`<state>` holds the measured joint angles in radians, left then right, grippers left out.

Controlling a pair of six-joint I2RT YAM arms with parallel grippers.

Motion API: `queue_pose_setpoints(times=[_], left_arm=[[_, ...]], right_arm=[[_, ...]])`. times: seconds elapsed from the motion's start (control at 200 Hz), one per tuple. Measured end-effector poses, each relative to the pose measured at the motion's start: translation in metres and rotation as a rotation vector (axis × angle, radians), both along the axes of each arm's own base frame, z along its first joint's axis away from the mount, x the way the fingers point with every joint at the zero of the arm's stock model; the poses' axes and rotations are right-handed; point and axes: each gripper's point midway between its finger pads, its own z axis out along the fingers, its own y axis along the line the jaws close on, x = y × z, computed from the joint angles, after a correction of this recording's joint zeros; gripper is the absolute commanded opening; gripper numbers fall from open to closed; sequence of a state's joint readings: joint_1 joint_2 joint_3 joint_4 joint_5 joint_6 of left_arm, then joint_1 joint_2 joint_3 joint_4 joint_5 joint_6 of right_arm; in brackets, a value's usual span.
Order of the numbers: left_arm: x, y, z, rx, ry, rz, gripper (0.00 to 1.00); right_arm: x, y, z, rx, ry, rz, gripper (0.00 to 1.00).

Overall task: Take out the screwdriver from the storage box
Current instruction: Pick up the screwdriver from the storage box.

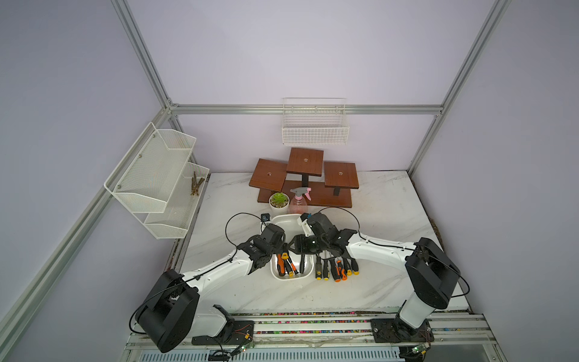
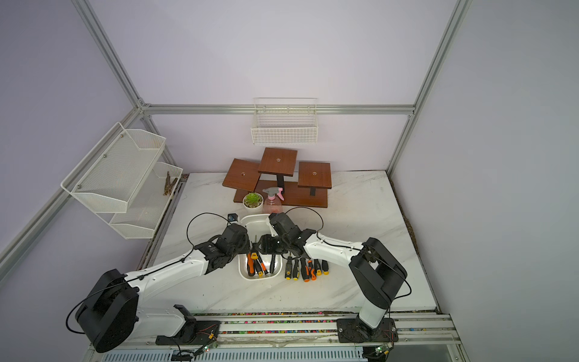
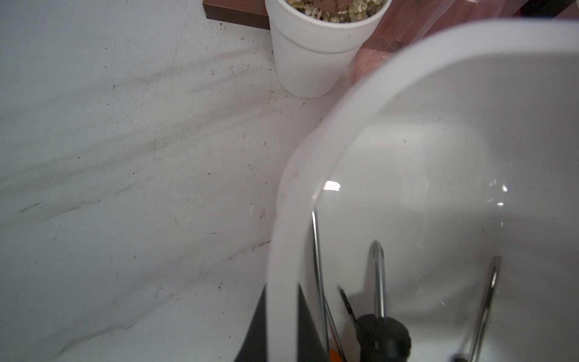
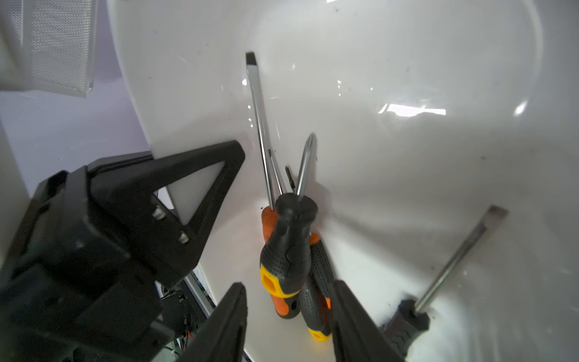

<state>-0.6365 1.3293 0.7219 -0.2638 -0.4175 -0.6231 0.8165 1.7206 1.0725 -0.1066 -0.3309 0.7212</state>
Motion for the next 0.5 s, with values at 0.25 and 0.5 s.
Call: queue_pose_setpoints(times=[0.25, 0.5], left_arm=[[0.0, 0.0, 0.0, -0.002, 0.002, -0.002, 0.0], [-0.002, 0.0, 0.001, 0.001, 0.003, -0.01, 0.0]], right_arm=[[0.011, 0.012, -0.009, 0.008, 0.001, -0.004, 0.48], [0.023, 0.024, -0.011, 0.009, -0.004, -0.005, 0.48]])
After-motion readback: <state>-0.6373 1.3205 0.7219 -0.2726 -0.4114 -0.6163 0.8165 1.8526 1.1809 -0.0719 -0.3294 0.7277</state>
